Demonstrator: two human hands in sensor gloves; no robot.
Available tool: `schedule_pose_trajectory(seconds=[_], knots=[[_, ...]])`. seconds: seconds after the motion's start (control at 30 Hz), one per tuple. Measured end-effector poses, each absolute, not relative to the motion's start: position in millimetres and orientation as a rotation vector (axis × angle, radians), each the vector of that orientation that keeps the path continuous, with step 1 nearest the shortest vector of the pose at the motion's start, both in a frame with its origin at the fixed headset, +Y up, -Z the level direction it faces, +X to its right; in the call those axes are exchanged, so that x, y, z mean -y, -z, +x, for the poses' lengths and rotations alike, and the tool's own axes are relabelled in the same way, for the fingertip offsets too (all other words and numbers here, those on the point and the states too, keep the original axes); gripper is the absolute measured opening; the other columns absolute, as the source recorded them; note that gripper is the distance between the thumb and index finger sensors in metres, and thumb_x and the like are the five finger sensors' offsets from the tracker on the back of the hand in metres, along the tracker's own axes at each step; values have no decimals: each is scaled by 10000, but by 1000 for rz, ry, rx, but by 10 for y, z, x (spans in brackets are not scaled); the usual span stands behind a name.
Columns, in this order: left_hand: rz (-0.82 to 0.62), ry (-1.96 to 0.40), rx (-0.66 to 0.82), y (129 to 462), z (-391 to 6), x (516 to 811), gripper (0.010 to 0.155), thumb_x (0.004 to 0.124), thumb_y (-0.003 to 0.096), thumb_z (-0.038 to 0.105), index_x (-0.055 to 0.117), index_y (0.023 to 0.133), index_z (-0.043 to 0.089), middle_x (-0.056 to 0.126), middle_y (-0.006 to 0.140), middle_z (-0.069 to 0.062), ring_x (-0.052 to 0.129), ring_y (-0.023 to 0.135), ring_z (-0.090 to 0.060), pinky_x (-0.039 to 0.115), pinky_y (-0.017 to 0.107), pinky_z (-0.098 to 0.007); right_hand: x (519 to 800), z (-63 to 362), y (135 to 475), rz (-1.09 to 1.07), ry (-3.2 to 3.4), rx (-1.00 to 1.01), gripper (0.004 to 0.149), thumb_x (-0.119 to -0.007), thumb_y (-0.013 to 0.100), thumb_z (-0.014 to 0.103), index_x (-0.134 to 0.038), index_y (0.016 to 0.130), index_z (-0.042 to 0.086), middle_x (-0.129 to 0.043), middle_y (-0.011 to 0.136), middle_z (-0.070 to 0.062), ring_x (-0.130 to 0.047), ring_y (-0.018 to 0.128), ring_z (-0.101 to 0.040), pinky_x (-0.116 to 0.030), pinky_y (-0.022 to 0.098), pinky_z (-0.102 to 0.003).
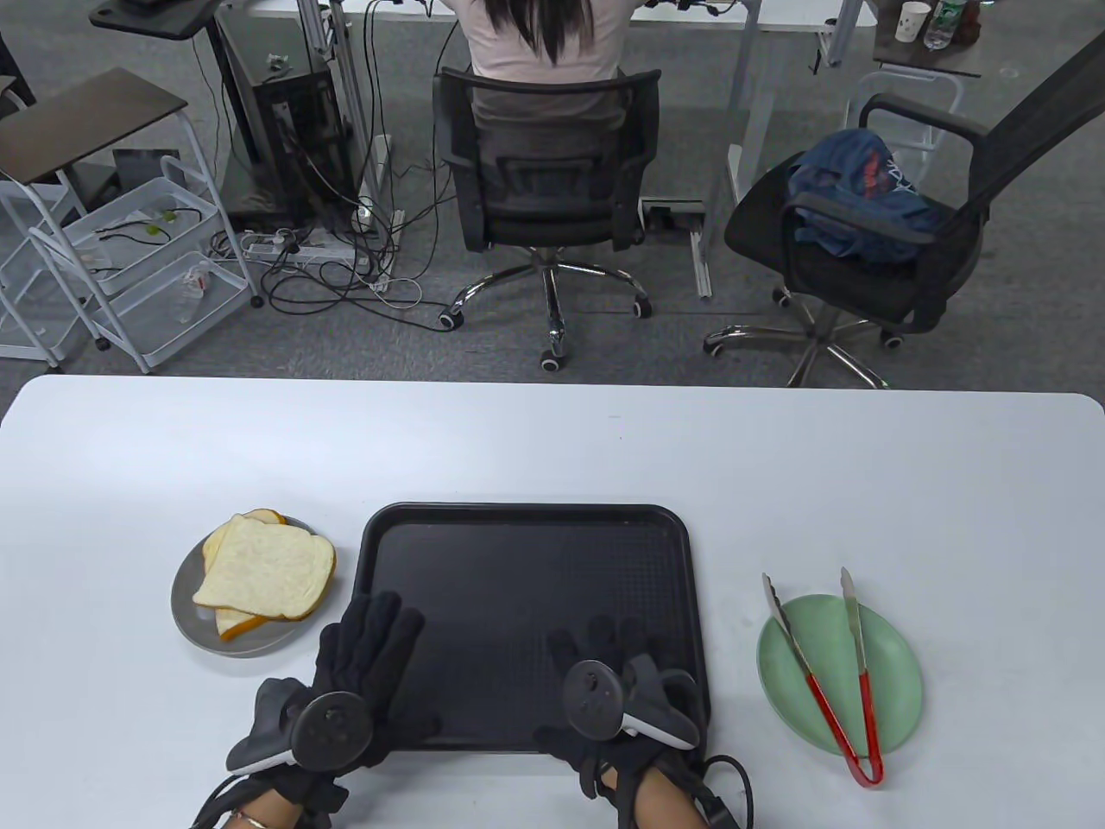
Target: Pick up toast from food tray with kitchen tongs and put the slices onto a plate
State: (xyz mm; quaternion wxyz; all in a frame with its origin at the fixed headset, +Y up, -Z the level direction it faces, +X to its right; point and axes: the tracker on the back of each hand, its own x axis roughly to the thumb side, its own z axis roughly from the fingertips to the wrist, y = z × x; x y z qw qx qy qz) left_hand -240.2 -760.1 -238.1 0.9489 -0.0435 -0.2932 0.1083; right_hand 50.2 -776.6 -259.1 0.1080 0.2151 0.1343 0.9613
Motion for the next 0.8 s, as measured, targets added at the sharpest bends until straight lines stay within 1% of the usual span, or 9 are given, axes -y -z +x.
schedule_pose_trajectory(seconds=[0.8], knots=[[-124, -201, 618, 2378, -2369, 7637, 1059, 425, 603, 770, -73, 1228, 75, -65, 1253, -339, 55, 1110, -659, 259, 783, -802, 7776, 481, 2585, 646, -2818, -428, 978, -737, 414, 617, -75, 1005, 208, -24, 1024, -357, -14, 809, -673, -268, 425, -869]])
